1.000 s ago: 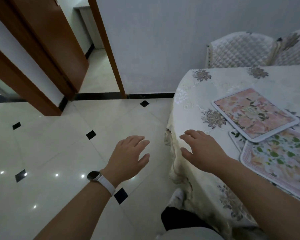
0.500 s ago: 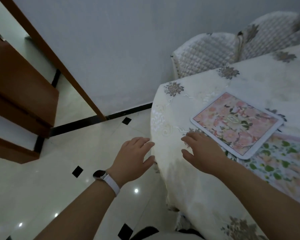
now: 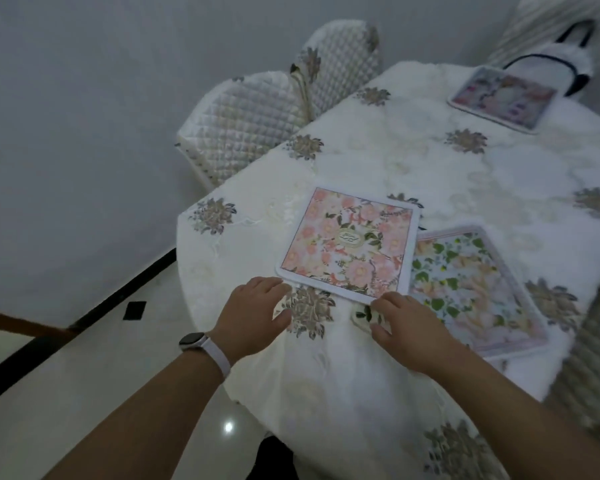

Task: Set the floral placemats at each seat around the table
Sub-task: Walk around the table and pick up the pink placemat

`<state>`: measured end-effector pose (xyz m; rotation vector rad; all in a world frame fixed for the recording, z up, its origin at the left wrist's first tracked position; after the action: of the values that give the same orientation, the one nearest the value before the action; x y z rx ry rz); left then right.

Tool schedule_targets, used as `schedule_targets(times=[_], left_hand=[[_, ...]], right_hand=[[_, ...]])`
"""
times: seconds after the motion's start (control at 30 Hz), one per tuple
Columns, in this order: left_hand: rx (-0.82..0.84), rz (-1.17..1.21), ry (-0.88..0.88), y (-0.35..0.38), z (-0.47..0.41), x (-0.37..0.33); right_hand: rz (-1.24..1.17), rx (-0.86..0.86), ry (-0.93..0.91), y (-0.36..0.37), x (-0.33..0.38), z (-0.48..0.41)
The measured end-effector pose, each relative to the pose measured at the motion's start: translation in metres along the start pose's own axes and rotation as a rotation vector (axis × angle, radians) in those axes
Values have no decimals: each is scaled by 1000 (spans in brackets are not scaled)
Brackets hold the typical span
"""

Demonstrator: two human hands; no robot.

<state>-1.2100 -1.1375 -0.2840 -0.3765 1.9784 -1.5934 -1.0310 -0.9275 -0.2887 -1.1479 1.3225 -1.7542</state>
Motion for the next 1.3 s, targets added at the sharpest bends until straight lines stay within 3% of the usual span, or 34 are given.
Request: schedule_targets(times=[0.17,0.37,0.47,0.6,0.77,0.97,1.3], left_hand=[[95,118,39,25,-48,29],[259,316,-234,59,-94,62],[303,374,-361,74,-107,69],[239,464,-507,81,-125,68],[204,537,-730,86,-144,73],[216,595,-862,97,-166,73],[120,733,-929,104,-198,69]], right_hand=[[-60,36,272,12,-4,-6],[-330,20,735,20,-19,-21],[-411,-40,845,25,-27,-29],[-570,-185,981,25,-34,-46],[-766,-282,1101,23,-43,-76],[-890,-285,1185,31,-66,-108],[-941,-295,1172,27,-90,-130]])
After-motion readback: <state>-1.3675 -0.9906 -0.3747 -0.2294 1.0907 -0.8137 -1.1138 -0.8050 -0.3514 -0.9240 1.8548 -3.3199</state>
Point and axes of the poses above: each hand's wrist, its own z-axis away from the middle knuckle, its own y-axis out of the palm, x = y × z, the point moved 3 cm from there along -z, towards the middle knuckle, and after that the axes turned 12 degrees about -x, right-handed, at the moved point
